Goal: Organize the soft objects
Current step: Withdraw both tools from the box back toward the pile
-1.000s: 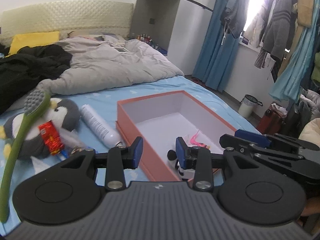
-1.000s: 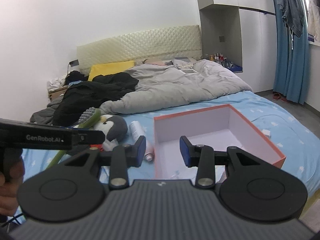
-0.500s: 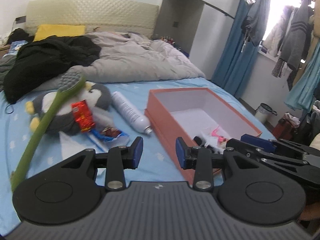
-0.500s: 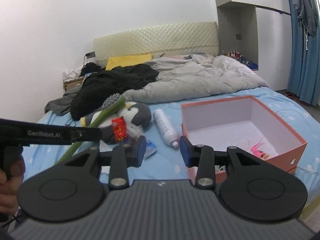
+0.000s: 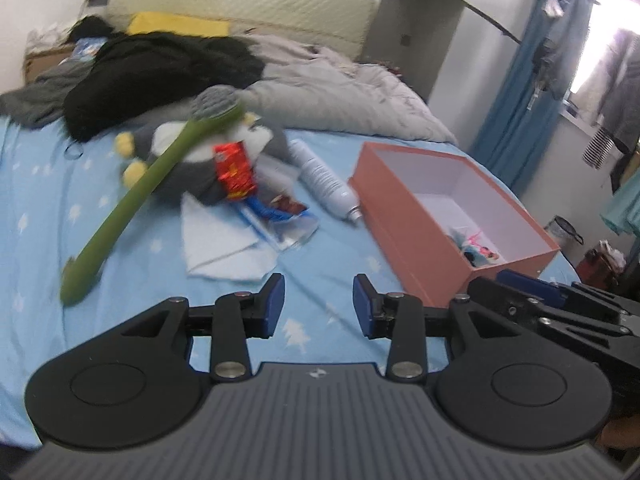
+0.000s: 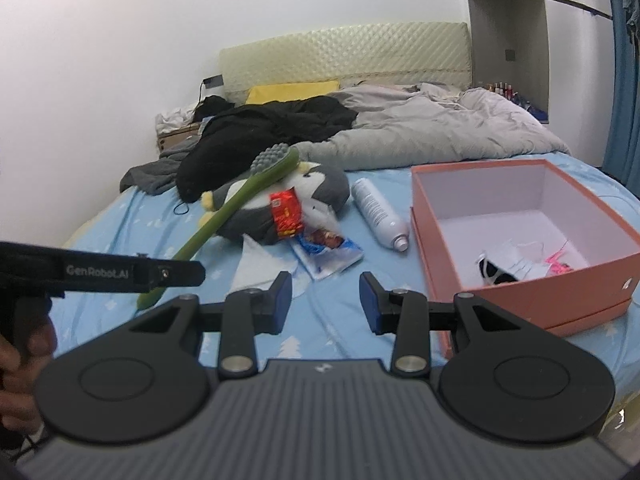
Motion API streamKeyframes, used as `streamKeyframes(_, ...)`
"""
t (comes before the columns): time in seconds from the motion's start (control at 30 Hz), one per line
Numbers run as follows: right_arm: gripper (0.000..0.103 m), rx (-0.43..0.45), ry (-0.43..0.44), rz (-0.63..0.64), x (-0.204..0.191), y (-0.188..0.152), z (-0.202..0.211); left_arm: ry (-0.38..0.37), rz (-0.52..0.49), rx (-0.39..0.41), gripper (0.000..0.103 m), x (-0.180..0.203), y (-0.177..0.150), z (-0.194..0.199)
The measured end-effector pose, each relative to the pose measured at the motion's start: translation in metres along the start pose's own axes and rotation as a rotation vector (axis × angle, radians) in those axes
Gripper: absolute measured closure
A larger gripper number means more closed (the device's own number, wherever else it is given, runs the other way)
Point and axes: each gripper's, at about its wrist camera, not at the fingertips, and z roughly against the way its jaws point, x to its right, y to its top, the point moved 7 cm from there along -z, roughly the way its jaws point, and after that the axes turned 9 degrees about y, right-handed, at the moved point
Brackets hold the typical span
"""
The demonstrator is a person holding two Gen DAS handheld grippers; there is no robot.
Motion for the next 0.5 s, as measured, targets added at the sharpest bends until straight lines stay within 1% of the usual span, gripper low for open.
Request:
streamKeyframes(0.27, 0.063, -0.08, 0.013, -0.01, -0.007, -0.021, -0.02, 0.041, 0.079, -0.038, 0.057, -0.03, -0.025, -0.013)
streamKeyframes(0.5, 0.063, -0.108, 0.007, 0.001, -0.006, -0.024, -0.039, 0.066, 0.117, -0.066, 0.057, -0.048, -0.029, -0.033)
